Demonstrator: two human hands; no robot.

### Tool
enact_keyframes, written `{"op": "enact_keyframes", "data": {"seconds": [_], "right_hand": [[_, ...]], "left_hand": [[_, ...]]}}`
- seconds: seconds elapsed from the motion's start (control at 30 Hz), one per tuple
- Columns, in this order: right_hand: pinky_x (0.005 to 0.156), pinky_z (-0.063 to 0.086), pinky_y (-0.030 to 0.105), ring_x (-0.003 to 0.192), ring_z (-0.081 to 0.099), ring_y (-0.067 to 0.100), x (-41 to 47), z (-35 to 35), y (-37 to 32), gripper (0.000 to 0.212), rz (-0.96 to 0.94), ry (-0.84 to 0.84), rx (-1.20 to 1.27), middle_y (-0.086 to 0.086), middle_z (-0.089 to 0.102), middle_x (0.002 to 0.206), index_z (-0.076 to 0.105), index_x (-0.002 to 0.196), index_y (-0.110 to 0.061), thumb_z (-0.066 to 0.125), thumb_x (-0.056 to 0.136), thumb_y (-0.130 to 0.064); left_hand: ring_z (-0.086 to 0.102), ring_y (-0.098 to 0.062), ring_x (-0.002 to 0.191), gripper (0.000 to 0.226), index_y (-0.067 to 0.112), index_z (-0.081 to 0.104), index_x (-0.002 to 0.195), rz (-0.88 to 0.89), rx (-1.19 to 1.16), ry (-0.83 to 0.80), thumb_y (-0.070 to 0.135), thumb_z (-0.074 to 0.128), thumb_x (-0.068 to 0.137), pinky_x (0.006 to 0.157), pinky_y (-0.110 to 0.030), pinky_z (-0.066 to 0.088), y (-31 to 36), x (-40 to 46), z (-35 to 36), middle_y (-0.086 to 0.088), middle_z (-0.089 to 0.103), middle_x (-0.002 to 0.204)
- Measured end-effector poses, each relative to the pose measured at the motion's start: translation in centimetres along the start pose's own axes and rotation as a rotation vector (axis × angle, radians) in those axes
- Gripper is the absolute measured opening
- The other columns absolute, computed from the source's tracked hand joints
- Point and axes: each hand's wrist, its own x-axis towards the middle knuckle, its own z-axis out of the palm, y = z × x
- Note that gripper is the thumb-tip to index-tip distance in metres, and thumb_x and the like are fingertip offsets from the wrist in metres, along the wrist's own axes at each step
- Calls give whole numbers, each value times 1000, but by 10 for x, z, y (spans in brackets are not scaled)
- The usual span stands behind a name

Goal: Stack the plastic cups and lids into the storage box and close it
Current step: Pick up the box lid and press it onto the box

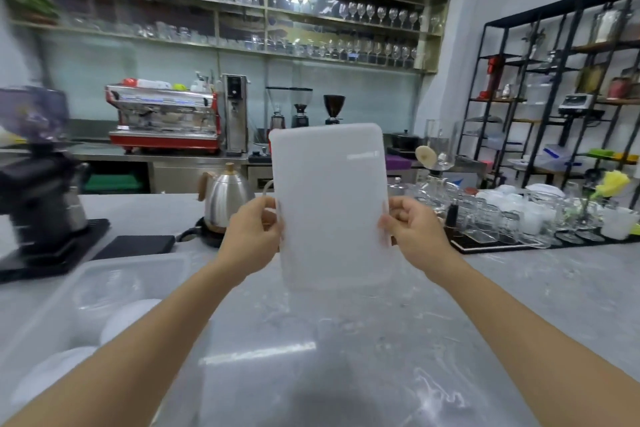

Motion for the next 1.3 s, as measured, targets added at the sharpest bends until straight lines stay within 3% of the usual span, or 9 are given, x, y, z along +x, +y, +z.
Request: {"op": "enact_keyframes", "data": {"seconds": [0.1, 0.37, 0.53, 0.67, 0.77, 0.83, 0.97, 1.17, 1.3], "right_hand": [[82, 59, 43, 86, 71, 26, 8, 29, -14, 24, -60, -4, 42, 10, 74, 95, 63, 93, -22, 58, 95, 2], [80, 61, 47, 85, 73, 31, 21, 105, -44, 19, -194, -73, 54, 16, 74, 89, 60, 85, -20, 70, 89, -5], [75, 58, 29, 78, 67, 17, 19, 159, -61, 11, -300, -117, 61, 0, 70, 82, 64, 84, -15, 74, 87, -14], [69, 56, 34, 73, 64, 18, 16, 187, -67, 22, -401, -149, 21, -2, 67, 76, 61, 75, -32, 75, 85, -18], [58, 50, 22, 60, 61, 17, 8, 207, -72, 36, -466, -195, 37, 2, 65, 65, 56, 70, -41, 73, 88, -14], [57, 53, 24, 58, 64, 16, 3, 220, -72, 36, -460, -243, 58, 3, 67, 64, 64, 74, -43, 71, 89, -10], [67, 63, 37, 70, 74, 28, -1, 238, -62, 23, -411, -292, 127, 11, 76, 76, 77, 96, -17, 70, 86, 3], [75, 63, 31, 82, 75, 27, -14, 254, -45, 23, -339, -332, 147, 11, 77, 86, 76, 105, -9, 78, 82, -7], [82, 62, 36, 87, 74, 24, -19, 261, -33, 31, -297, -367, 150, 7, 77, 90, 74, 111, -11, 79, 81, -10]], "left_hand": [[68, -16, 83, 17, 17, 61, 109, 9, 72, 90, 5, 58, 98, 67, -34, 61, -1, 3, -30, 3, 67, 92], [74, -32, 86, 28, 27, 64, 87, -16, 63, 262, 0, 65, 93, 74, -50, 64, -19, -5, -121, -7, 71, 94], [72, -35, 94, 25, 22, 69, 86, -64, 61, 374, -1, 64, 93, 77, -49, 64, -34, -18, -172, -9, 71, 93], [71, -24, 85, 26, 30, 65, 75, -53, 216, 469, 10, 72, 90, 81, -44, 61, -45, -31, -202, -3, 72, 88], [69, -21, 81, 13, 22, 68, 79, -71, 314, 510, 22, 73, 90, 69, -32, 53, -55, -41, -218, 0, 71, 81], [73, -24, 85, 8, 15, 76, 93, -62, 301, 510, 20, 71, 89, 70, -32, 55, -62, -46, -229, -2, 75, 83], [74, -25, 88, 26, 19, 81, 95, -73, 204, 436, -1, 67, 87, 78, -37, 62, -72, -61, -247, -3, 79, 92], [69, -12, 83, 34, 14, 75, 118, -186, 152, 271, -2, 71, 89, 62, -15, 52, -85, -75, -258, -2, 75, 98], [68, -18, 94, 30, 10, 74, 118, -309, 5, 273, -1, 56, 98, 78, -25, 56, -88, -77, -256, -7, 74, 106]]}}
